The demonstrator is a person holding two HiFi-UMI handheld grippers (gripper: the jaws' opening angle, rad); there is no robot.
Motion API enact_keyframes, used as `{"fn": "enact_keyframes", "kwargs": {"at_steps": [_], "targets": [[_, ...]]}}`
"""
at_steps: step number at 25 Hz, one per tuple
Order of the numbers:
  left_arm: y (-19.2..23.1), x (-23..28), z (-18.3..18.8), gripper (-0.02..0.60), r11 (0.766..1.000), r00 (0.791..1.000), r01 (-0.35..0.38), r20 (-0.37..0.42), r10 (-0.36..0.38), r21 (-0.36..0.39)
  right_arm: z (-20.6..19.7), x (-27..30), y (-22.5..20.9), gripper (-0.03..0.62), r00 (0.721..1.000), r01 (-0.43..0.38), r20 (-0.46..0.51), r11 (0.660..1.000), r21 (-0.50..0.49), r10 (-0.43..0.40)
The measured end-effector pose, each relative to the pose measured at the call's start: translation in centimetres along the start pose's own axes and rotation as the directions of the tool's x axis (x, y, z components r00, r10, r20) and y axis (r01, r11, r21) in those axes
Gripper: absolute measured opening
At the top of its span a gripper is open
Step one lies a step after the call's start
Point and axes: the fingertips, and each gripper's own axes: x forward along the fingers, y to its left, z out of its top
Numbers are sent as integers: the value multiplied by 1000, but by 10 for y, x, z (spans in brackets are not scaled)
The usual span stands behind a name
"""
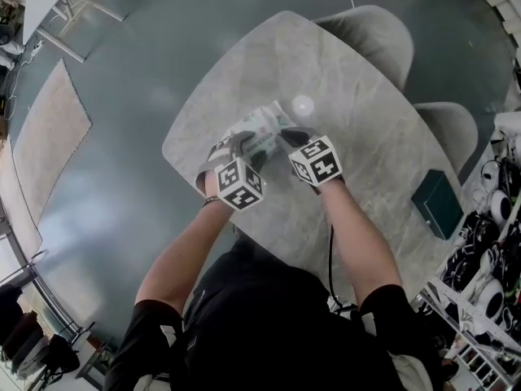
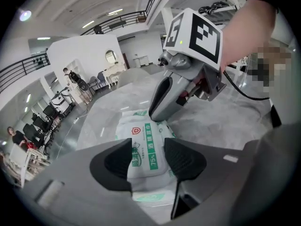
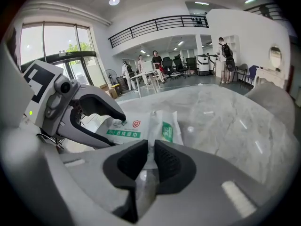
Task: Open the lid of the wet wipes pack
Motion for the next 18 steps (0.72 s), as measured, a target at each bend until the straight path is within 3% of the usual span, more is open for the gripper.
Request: {"fn": "enact_keyframes", "kwargs": {"at_steps": [4, 18], "targets": [[0, 4, 1, 204, 1000, 1000, 4, -24, -3, 21, 0, 1, -2, 41, 1000, -2, 0, 1000, 15, 2], [8, -6, -12, 210, 999, 999, -3, -51, 1, -42, -1, 4, 17, 31, 999, -38, 21, 998, 59, 36]]}}
